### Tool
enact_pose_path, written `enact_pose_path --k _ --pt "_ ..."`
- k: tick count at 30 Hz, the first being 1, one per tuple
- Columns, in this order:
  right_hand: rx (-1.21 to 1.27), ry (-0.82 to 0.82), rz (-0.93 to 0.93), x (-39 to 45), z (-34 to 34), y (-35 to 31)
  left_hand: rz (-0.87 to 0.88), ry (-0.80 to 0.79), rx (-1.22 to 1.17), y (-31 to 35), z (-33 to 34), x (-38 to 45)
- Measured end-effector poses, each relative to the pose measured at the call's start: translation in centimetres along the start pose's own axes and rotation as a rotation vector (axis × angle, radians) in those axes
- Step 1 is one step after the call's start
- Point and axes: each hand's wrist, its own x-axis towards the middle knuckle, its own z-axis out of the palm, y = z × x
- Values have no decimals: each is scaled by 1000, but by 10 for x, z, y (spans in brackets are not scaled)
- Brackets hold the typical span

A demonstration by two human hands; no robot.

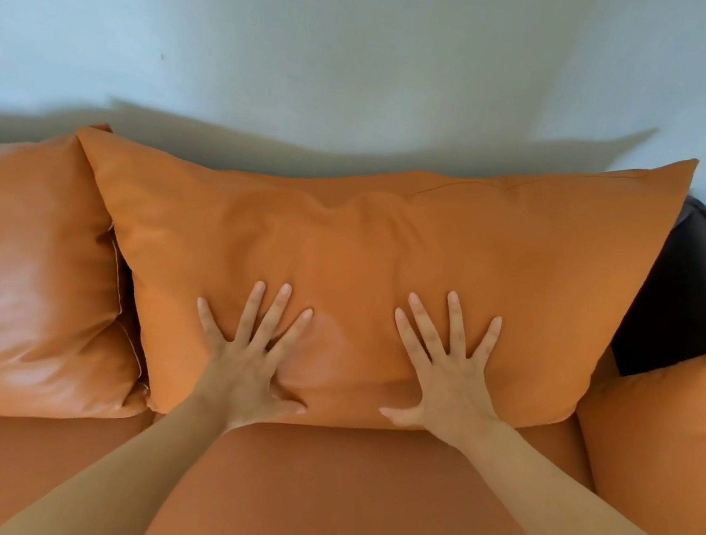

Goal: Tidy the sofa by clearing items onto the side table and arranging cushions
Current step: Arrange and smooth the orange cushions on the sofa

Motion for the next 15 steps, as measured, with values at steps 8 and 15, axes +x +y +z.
enact_pose_path --k 8,15 --pt "-63 -116 107 18 -3 -5 -112 -91 78 3 -2 18" --pt "-49 -91 131 5 -8 -14 -91 -61 116 2 -15 3"
